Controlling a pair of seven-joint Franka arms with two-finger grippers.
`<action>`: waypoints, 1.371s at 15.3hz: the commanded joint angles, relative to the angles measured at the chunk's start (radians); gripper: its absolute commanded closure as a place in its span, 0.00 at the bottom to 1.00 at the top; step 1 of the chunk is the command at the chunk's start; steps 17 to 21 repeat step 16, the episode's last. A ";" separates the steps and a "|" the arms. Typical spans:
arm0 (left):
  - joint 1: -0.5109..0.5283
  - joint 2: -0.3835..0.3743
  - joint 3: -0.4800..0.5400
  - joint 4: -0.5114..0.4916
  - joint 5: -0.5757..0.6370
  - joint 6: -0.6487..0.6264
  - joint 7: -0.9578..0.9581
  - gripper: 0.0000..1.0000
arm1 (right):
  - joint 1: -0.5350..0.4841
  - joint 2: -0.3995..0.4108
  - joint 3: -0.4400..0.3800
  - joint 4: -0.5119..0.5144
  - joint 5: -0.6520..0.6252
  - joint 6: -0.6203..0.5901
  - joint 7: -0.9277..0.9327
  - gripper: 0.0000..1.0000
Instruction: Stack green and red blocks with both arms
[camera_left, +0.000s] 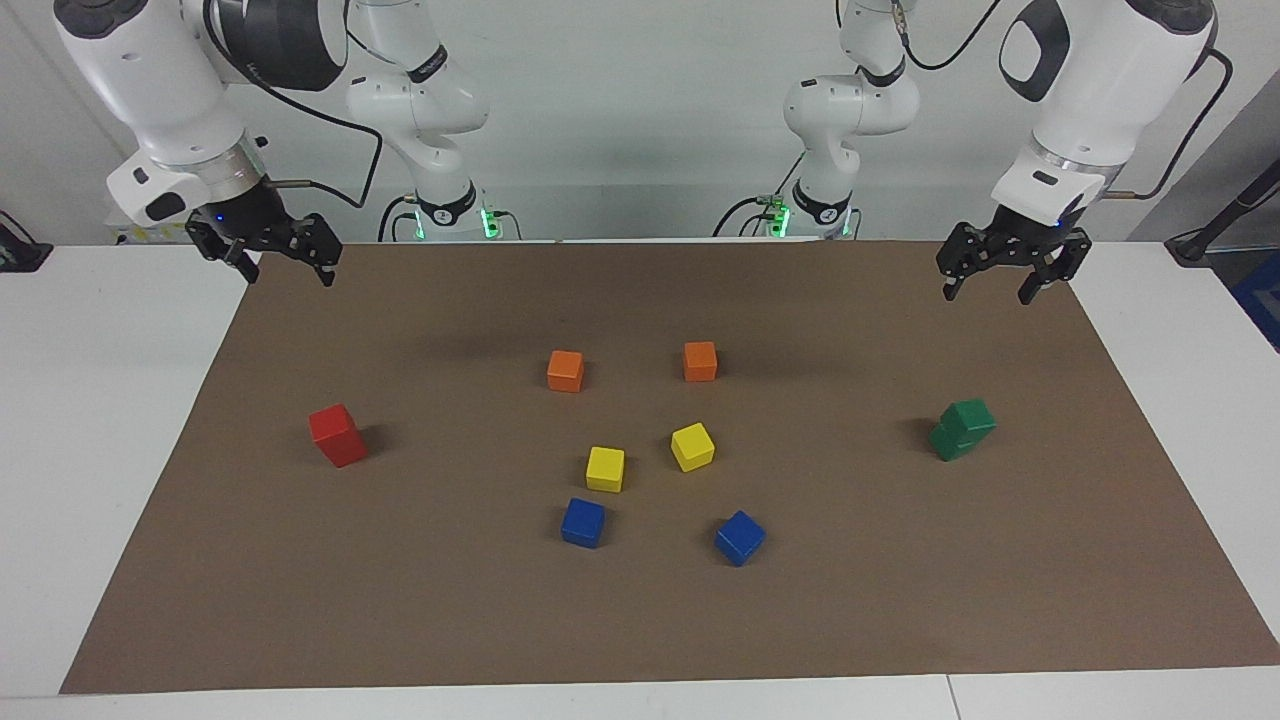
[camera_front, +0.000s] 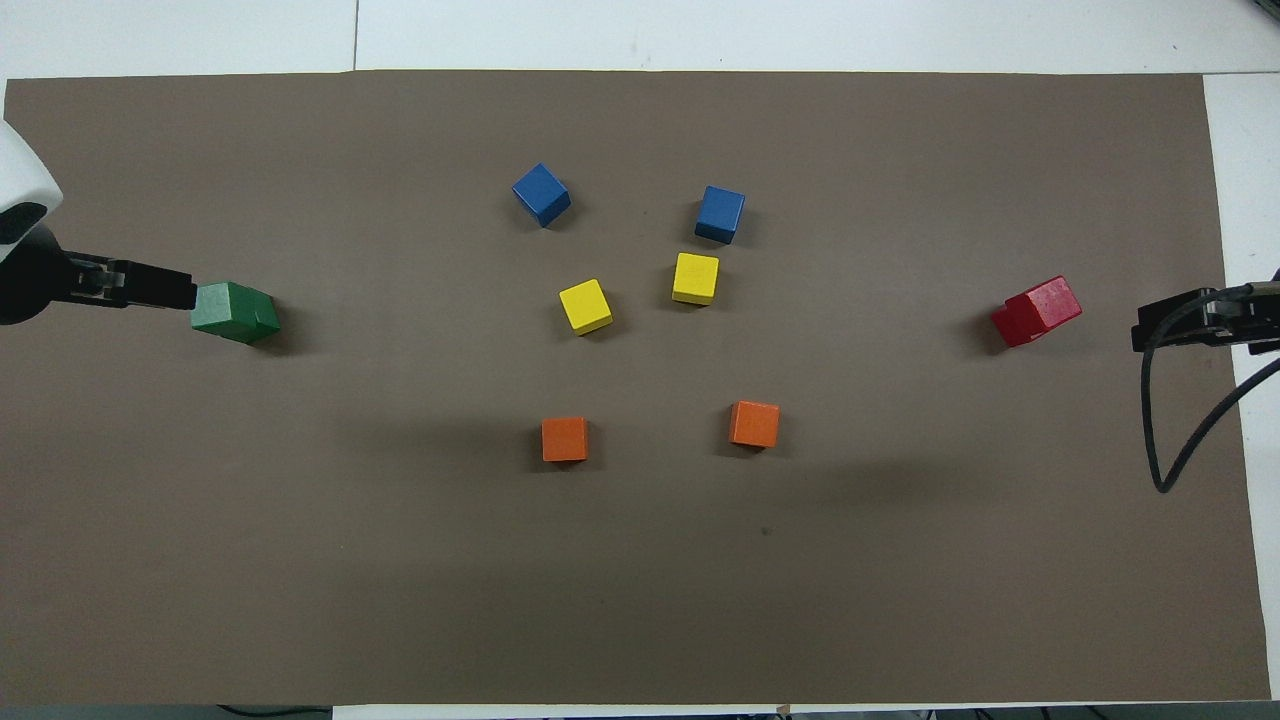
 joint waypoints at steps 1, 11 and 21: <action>-0.009 -0.025 0.009 -0.032 -0.004 0.033 -0.061 0.00 | -0.014 0.005 0.012 -0.003 -0.017 0.011 0.008 0.00; 0.005 -0.029 0.013 -0.040 -0.004 0.012 -0.055 0.00 | -0.003 -0.007 0.009 -0.006 -0.016 0.002 0.010 0.00; 0.005 -0.029 0.013 -0.040 -0.004 0.012 -0.055 0.00 | -0.003 -0.009 0.009 -0.010 -0.016 0.002 0.011 0.00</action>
